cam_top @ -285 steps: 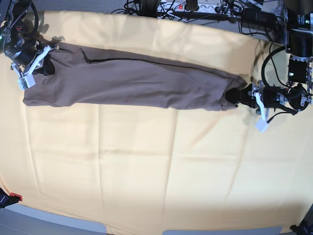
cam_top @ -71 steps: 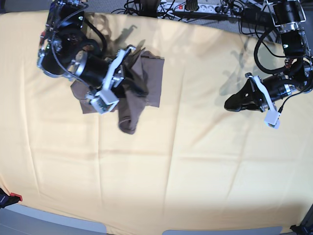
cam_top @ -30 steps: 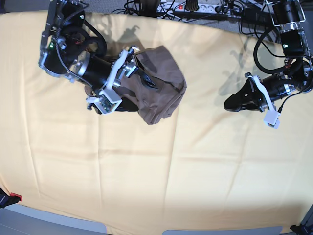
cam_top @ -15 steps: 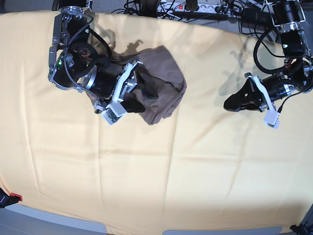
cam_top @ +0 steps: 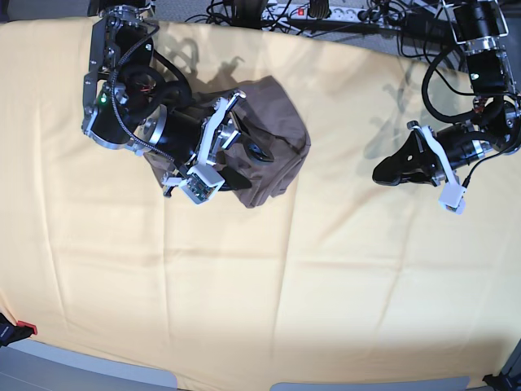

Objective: Fold the T-shirt properly
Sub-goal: 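Press and drag the folded bundle toward the arms with the right gripper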

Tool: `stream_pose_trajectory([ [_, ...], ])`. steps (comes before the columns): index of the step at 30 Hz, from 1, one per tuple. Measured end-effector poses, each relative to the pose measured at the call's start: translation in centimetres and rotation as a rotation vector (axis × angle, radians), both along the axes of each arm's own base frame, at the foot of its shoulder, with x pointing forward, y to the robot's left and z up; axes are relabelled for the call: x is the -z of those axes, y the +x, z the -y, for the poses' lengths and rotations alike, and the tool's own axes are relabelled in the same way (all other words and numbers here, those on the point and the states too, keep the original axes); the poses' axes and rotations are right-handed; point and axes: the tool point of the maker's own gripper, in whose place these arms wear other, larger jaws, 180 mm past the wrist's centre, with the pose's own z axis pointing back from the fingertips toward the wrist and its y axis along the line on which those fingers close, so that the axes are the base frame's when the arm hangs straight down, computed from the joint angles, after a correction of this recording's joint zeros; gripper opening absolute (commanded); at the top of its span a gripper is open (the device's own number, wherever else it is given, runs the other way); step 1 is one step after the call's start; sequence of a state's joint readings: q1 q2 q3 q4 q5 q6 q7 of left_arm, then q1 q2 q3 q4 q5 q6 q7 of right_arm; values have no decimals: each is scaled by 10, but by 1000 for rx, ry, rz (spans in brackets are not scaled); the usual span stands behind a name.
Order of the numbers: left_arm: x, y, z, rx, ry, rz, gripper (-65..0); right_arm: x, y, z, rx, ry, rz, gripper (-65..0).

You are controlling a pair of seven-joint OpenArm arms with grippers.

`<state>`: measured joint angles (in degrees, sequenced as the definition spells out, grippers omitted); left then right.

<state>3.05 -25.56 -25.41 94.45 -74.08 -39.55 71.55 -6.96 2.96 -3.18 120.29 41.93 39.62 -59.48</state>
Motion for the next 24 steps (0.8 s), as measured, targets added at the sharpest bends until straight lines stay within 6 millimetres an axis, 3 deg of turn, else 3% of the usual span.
stream_pose_trajectory([
  [2,1,-1,0,-1,-1,-3,-650,8,10,10,71,-61,0,-307],
  [5,5,-5,-1,-1,1,-17,-650,25,22,26,166,-106,-24,-244],
  [8,5,-5,0,0,1,-17,-650,29,26,24,174,-64,-35,-241],
  [15,5,-5,0,0,1,-18,-650,60,21,22,151,-80,-122,-247],
  [18,5,-5,0,0,2,-19,-650,67,20,23,151,-90,-144,-364],
  [21,5,-5,0,0,2,-18,-650,60,19,16,119,-57,-130,-631],
  [24,5,-5,0,0,2,-18,-650,47,15,9,78,-16,-102,-650],
])
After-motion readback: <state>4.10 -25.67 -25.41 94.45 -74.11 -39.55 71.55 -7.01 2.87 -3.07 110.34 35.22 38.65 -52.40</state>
